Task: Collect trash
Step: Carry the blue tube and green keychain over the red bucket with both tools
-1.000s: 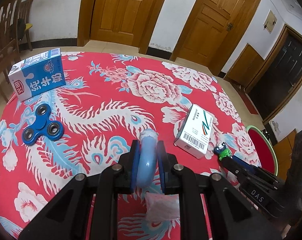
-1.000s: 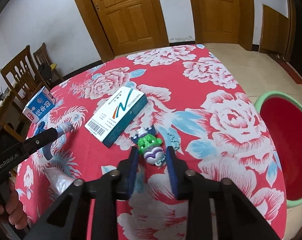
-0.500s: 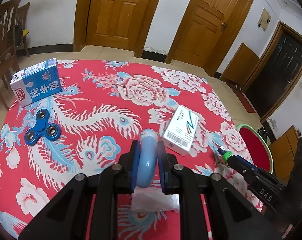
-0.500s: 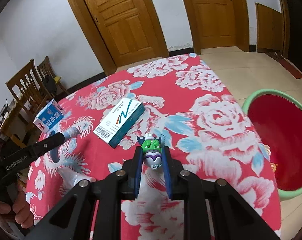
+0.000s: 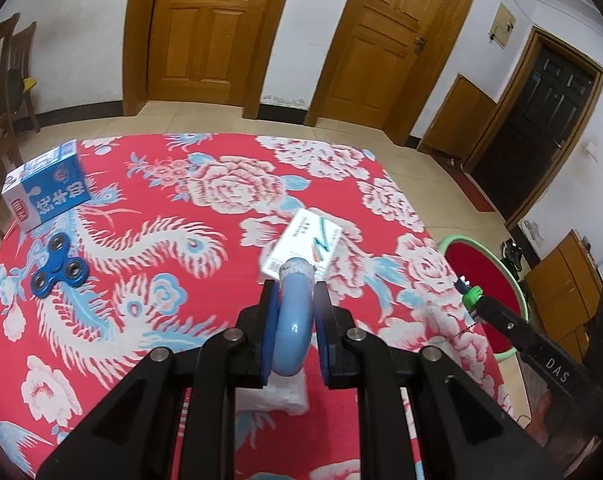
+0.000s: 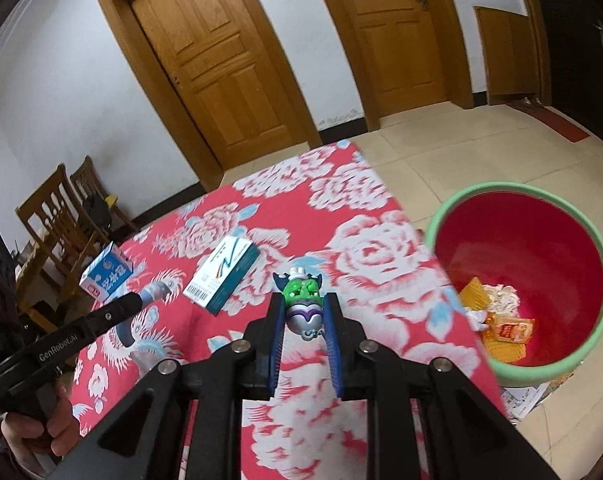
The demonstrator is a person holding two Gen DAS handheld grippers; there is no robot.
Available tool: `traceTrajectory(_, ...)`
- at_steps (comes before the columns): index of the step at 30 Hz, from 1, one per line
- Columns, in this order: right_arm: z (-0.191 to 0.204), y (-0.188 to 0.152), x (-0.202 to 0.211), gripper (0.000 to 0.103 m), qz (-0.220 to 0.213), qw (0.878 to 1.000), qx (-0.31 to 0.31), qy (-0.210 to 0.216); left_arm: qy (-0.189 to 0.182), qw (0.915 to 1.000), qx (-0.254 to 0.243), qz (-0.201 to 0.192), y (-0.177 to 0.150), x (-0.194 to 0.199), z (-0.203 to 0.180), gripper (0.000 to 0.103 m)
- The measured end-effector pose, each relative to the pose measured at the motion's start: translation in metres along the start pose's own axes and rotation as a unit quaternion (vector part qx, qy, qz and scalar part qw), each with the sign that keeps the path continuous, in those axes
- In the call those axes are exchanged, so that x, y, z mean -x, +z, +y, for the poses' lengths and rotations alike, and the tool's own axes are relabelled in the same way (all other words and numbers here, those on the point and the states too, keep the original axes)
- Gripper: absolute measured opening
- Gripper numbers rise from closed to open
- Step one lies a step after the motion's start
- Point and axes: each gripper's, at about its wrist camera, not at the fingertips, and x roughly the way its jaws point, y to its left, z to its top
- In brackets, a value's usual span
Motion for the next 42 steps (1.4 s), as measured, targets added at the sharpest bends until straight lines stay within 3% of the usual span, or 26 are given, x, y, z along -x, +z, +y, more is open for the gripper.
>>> traceTrajectory(12,-0.058,0.01,0.033,0.021,-0.04,0.997,-0.051,-0.043,-0.033,0.9986,-0.039,0.011,0.004,-0.01,-0.051,0.017)
traceTrajectory(22,-0.11,0.008,0.031,0.021,-0.037,0.991,-0.096,-0.081,-0.05,0.996,-0.069,0.029,0.006,-0.028,-0.089,0.017)
traceTrajectory(42,-0.154,-0.005,0.04,0.022,-0.04,0.985,-0.127,-0.107,-0.099,0.9868,-0.114,0.057,0.002,-0.07,-0.154,0.017)
